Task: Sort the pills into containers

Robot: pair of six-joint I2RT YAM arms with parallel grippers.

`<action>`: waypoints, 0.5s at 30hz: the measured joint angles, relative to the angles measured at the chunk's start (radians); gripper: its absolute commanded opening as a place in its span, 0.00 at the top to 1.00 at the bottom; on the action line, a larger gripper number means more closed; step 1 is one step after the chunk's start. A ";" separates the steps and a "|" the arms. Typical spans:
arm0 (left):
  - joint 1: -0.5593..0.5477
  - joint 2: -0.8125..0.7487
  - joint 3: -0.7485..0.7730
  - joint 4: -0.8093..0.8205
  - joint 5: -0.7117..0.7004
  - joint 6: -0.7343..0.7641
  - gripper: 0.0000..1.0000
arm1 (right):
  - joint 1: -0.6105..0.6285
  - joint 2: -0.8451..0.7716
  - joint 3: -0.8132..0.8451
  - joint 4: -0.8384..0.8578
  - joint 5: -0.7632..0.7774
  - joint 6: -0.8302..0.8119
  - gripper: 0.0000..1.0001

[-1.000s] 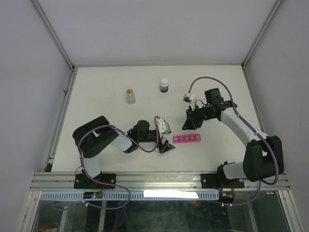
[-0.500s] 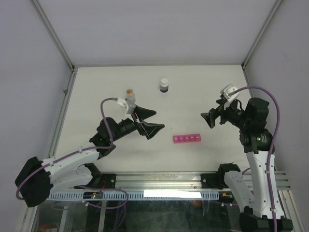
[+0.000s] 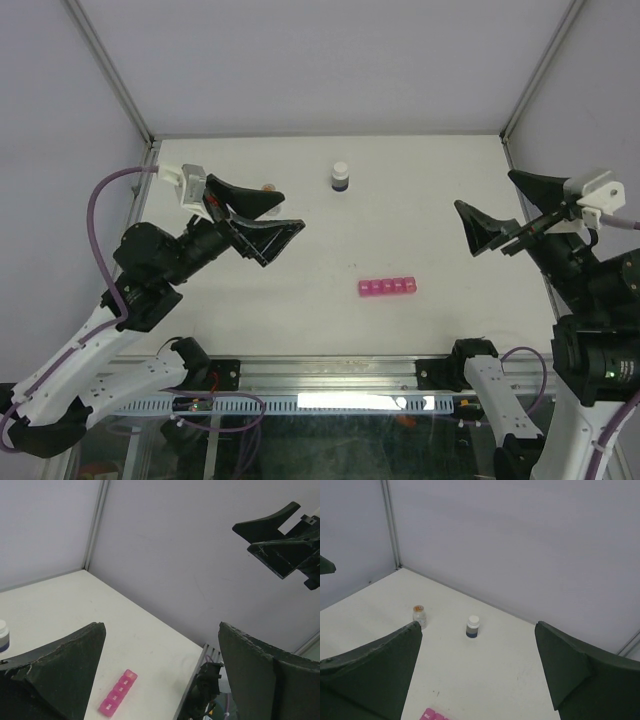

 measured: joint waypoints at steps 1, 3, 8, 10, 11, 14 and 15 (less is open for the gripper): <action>0.000 -0.008 0.019 -0.028 -0.005 0.002 0.01 | 0.000 -0.010 0.010 -0.003 0.006 0.018 0.01; 0.000 -0.024 0.049 -0.078 -0.007 0.007 0.01 | 0.000 -0.019 0.023 -0.013 0.021 0.047 0.01; 0.000 -0.073 0.069 -0.154 -0.006 0.017 0.01 | 0.000 -0.021 0.026 -0.049 0.045 0.098 0.01; 0.000 -0.085 0.069 -0.172 -0.006 0.019 0.01 | 0.000 -0.024 0.026 -0.056 0.048 0.112 0.01; 0.000 -0.093 0.069 -0.180 -0.005 0.019 0.01 | 0.000 -0.029 0.026 -0.058 0.050 0.118 0.01; 0.000 -0.109 0.069 -0.200 -0.002 0.019 0.01 | 0.000 -0.052 0.026 -0.061 0.057 0.130 0.01; 0.000 -0.114 0.069 -0.203 0.003 0.019 0.01 | 0.000 -0.063 0.026 -0.061 0.059 0.134 0.01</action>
